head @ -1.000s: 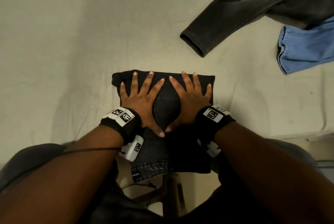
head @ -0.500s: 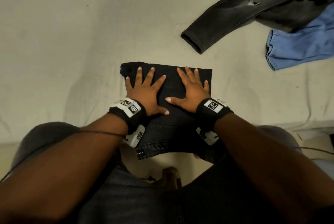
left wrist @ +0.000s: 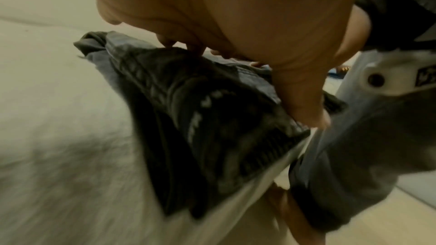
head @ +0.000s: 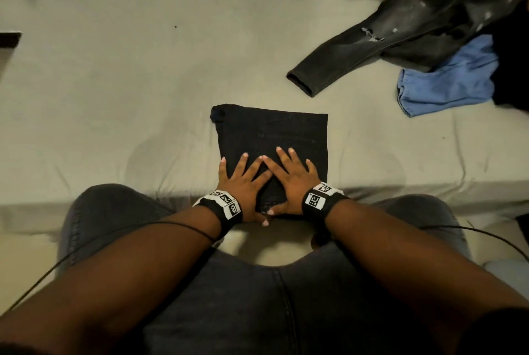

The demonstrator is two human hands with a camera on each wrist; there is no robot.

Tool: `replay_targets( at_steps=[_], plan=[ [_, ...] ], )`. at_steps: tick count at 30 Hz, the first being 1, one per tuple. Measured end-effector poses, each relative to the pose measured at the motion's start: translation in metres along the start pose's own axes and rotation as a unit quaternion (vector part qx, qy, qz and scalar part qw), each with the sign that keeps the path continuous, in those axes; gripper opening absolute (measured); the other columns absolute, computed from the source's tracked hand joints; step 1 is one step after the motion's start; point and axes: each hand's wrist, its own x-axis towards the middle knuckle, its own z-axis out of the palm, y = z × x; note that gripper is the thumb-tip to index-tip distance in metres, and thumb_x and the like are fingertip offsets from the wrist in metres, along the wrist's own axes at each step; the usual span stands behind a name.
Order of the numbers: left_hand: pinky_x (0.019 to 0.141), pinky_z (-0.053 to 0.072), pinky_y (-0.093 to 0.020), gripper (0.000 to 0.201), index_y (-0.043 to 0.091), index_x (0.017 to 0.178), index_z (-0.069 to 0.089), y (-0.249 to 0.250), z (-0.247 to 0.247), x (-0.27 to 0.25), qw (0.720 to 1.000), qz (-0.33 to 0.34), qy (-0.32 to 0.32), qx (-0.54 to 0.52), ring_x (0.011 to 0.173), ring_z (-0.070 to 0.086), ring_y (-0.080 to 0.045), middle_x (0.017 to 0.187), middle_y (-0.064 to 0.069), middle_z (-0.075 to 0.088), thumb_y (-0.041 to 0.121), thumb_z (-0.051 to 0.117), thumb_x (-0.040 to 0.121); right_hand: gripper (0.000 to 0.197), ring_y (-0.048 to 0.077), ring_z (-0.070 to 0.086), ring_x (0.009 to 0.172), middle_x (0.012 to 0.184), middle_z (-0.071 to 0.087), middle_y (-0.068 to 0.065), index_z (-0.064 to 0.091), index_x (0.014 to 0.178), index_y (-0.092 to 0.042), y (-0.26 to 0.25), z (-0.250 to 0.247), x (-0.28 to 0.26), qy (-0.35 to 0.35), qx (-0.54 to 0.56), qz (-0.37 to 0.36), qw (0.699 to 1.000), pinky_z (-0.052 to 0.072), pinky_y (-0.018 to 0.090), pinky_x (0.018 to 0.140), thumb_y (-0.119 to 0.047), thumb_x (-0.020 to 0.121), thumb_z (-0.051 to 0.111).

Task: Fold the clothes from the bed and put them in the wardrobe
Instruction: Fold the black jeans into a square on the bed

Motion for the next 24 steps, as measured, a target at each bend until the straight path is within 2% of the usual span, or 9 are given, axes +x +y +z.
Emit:
replay_targets(
  at_steps=[5,6,8,10,13,16,20,22,24],
  plan=[
    [0.116,0.002,-0.072,0.145,0.042,0.154,-0.021,0.005,0.014,-0.021,0.998,-0.010,-0.017,0.059,0.152,-0.022,-0.037,0.164,0.000,-0.030,0.068,0.085,0.058,0.160,0.039,-0.020,0.152,0.163,-0.031,0.011,-0.031,0.149,-0.044,0.000,0.019,-0.023,-0.034,-0.099,0.022,0.994,0.004,0.064,0.121,-0.066,0.048,0.091],
    [0.117,0.004,-0.072,0.137,0.043,0.154,-0.022,0.006,0.015,-0.025,0.998,-0.016,-0.010,0.065,0.152,-0.021,-0.037,0.164,0.000,-0.030,0.060,0.083,0.068,0.162,0.040,-0.021,0.151,0.162,-0.033,0.011,-0.033,0.147,-0.046,-0.002,0.020,-0.025,-0.038,-0.101,0.032,0.994,0.005,0.066,0.120,-0.062,0.047,0.094],
    [0.116,0.012,-0.070,0.105,0.046,0.154,-0.023,0.008,0.017,-0.032,0.997,-0.018,0.012,0.070,0.153,-0.018,-0.037,0.165,0.001,-0.029,0.045,0.063,0.093,0.165,0.040,-0.022,0.151,0.161,-0.035,0.009,-0.036,0.143,-0.051,-0.006,0.022,-0.030,-0.047,-0.094,0.058,0.993,0.007,0.070,0.118,-0.052,0.047,0.097],
    [0.114,0.024,-0.066,0.082,0.049,0.153,-0.023,0.007,0.016,-0.036,0.996,-0.012,0.033,0.084,0.154,-0.013,-0.037,0.166,0.003,-0.028,0.041,0.042,0.103,0.164,0.040,-0.023,0.151,0.161,-0.036,0.005,-0.035,0.143,-0.051,-0.007,0.020,-0.035,-0.062,-0.086,0.083,0.991,0.010,0.070,0.118,-0.044,0.050,0.099],
    [0.104,0.042,-0.056,0.077,0.050,0.152,-0.023,0.001,0.018,-0.038,0.992,0.000,0.052,0.118,0.154,-0.004,-0.038,0.165,0.002,-0.028,0.039,0.037,0.105,0.157,0.039,-0.025,0.151,0.161,-0.036,0.002,-0.028,0.149,-0.048,-0.002,0.014,-0.040,-0.081,-0.073,0.101,0.989,0.020,0.069,0.116,-0.043,0.055,0.097],
    [0.098,0.046,-0.052,0.081,0.051,0.148,-0.030,-0.001,0.018,-0.043,0.986,0.011,0.051,0.159,0.154,-0.002,-0.040,0.165,0.000,-0.028,0.036,0.037,0.106,0.150,0.039,-0.024,0.151,0.162,-0.033,0.001,-0.020,0.153,-0.048,0.002,0.009,-0.041,-0.093,-0.040,0.114,0.988,0.025,0.071,0.113,-0.045,0.057,0.096],
    [0.097,0.050,-0.048,0.082,0.053,0.143,-0.036,-0.002,0.021,-0.046,0.977,0.068,0.025,0.202,0.151,-0.003,-0.050,0.165,0.000,-0.029,0.033,0.035,0.107,0.125,0.040,-0.008,0.154,0.169,-0.010,0.005,0.004,0.160,-0.040,0.002,0.003,-0.039,-0.063,0.030,0.114,0.991,0.022,0.060,0.121,-0.058,0.067,0.086],
    [0.090,0.055,-0.047,0.083,0.054,0.144,-0.034,-0.005,0.022,-0.045,0.978,0.074,0.024,0.193,0.151,-0.004,-0.051,0.165,0.001,-0.030,0.028,0.036,0.107,0.103,0.039,0.016,0.152,0.166,0.018,0.011,0.029,0.158,-0.028,0.003,-0.002,-0.039,-0.006,0.076,0.113,0.991,0.024,0.047,0.123,-0.062,0.074,0.078],
    [0.081,0.060,-0.046,0.085,0.055,0.147,-0.029,-0.008,0.021,-0.044,0.979,0.081,0.033,0.184,0.151,-0.004,-0.050,0.165,0.001,-0.028,0.021,0.038,0.107,0.088,0.031,0.044,0.139,0.150,0.046,0.009,0.048,0.148,-0.020,0.007,-0.006,-0.040,0.056,0.137,0.132,0.980,0.037,0.037,0.116,-0.061,0.076,0.077]
  ],
)
